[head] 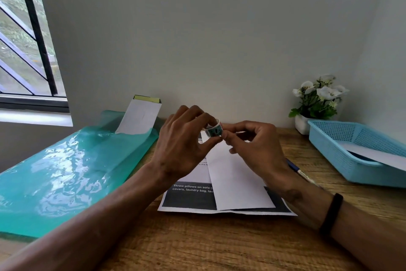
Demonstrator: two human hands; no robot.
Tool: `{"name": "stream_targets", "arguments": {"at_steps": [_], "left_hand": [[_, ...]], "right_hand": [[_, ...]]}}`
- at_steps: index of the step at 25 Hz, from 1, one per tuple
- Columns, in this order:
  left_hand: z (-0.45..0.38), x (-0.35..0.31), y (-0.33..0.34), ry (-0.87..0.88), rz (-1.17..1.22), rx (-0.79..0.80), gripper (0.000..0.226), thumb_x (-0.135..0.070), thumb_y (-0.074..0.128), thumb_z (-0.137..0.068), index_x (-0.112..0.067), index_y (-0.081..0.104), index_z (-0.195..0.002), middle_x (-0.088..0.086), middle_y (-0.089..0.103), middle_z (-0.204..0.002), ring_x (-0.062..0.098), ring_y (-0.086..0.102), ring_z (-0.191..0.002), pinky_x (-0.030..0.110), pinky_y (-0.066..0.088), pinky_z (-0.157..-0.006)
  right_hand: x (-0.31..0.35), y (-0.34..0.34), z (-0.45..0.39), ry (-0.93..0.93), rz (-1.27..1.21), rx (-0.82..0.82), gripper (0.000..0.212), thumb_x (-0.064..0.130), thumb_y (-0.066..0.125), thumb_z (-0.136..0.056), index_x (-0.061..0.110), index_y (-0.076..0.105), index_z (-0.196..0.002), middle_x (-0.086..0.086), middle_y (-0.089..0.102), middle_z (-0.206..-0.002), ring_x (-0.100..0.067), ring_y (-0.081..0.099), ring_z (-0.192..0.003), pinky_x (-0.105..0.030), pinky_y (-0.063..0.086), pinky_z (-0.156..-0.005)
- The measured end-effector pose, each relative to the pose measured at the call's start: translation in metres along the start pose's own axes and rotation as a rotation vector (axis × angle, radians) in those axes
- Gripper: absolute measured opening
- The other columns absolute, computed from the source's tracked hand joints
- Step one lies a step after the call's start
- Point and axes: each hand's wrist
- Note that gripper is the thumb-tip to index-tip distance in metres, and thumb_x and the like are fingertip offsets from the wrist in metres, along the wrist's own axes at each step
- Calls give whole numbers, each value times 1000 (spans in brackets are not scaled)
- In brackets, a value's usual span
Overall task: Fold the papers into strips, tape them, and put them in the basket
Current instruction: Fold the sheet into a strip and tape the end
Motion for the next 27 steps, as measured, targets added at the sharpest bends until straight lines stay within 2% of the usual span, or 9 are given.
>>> {"name": "stream_targets", "arguments": {"at_steps": [4,7,9,11,17,23,27], "left_hand": [[1,-1,3,35,-16,-16,36,-42,84,-83,-19,73,-109,1,64,-105,17,53,-94,28,40,-73],[0,-2,5,45,-10,-27,35,-40,84,-83,-18,74,-109,3,66,-111,20,55,-101,29,44,-76],[0,-2,5,69,1,-12,35,-41,81,-86,-19,73,-112,2,70,-116,20,60,-108,32,50,-83],[0,-2,3,77,-12,1,35,-43,78,-89,-20,74,-115,0,75,-112,20,65,-106,34,50,-86],[2,-5,1,44,-83,-2,36,-44,80,-86,-20,76,-113,-3,77,-99,20,61,-93,30,38,-75],[1,1,-2,14,-92,18,35,-44,80,-85,-21,77,-111,-4,76,-96,18,59,-89,30,38,-71],[-1,0,-2,16,-121,32,34,-46,79,-86,-21,77,-110,-5,75,-96,18,58,-89,30,39,-72]], "right_hand": [[2,-1,-1,126,-83,-14,6,20,79,-89,23,75,-92,1,77,-86,-12,75,-71,-21,61,-57],[3,-1,-1,163,-81,-22,8,19,78,-91,14,75,-96,-2,75,-83,-10,74,-61,-23,62,-56],[3,-1,-1,144,-50,-26,5,19,77,-92,15,74,-93,-1,74,-79,-8,72,-58,-22,62,-55],[5,0,-1,128,-26,-19,5,18,75,-93,16,72,-91,-1,73,-77,-7,70,-56,-21,61,-54],[9,2,1,80,13,21,9,18,74,-93,20,68,-86,1,72,-75,-7,69,-56,-19,58,-53],[12,5,5,37,45,48,15,17,75,-90,25,67,-80,8,71,-69,-6,70,-55,-20,59,-53],[10,5,5,61,28,29,13,15,75,-90,21,68,-81,7,71,-68,-7,69,-54,-19,58,-52]]}}
Point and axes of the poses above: each hand's wrist, its own z-axis away from the middle knuckle, its own y-axis out of the palm, x = y × z
